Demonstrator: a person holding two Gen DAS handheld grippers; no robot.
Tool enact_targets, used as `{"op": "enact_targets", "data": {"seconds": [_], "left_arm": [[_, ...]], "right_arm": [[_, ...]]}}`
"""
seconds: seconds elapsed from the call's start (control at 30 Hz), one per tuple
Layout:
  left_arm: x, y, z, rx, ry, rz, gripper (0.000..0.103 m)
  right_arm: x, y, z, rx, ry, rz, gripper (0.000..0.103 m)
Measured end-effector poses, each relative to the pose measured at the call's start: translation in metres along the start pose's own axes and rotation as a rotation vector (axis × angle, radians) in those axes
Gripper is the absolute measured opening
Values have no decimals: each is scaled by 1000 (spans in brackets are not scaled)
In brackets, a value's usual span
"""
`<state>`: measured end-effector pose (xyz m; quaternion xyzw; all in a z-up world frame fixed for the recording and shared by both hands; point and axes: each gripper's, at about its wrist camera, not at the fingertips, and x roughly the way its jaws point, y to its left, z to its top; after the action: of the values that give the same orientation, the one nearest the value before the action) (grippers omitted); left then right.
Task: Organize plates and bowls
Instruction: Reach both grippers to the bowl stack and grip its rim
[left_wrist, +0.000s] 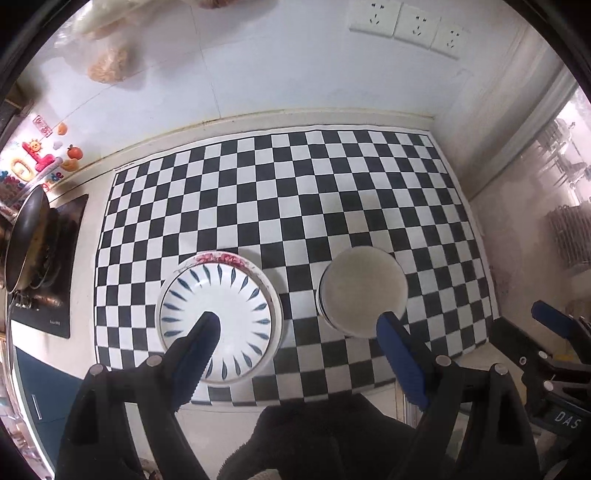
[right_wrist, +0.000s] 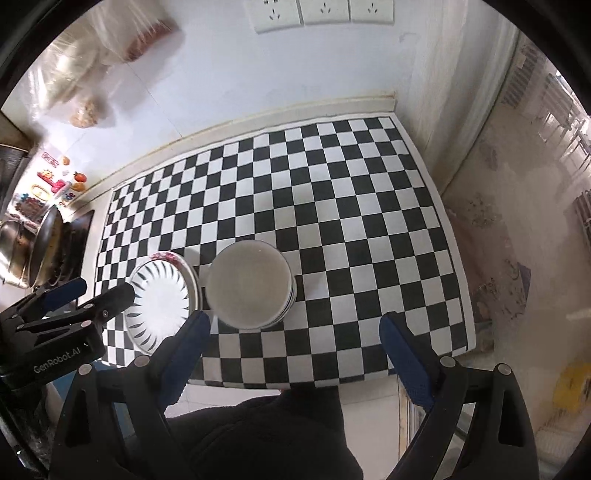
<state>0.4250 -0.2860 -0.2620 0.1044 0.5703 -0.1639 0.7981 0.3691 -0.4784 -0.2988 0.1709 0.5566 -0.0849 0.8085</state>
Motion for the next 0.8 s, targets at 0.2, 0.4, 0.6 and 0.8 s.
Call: {"op": "enact_targets", "data": {"seconds": [0.2, 0.4, 0.6, 0.8], "left_arm": [[34, 0, 20, 20, 29, -15, 86], [78, 0, 35, 12, 99, -59, 81], [135, -1, 46, -6, 247, -140, 44], [187, -6, 46, -28, 383, -221, 43]], "right_arm": [[42, -2, 19, -21, 16, -42, 95], [94, -6, 32, -38, 80, -48, 95], [148, -17, 34, -11, 185, 8, 93], [199, -30, 27, 62, 286, 108, 92]]}}
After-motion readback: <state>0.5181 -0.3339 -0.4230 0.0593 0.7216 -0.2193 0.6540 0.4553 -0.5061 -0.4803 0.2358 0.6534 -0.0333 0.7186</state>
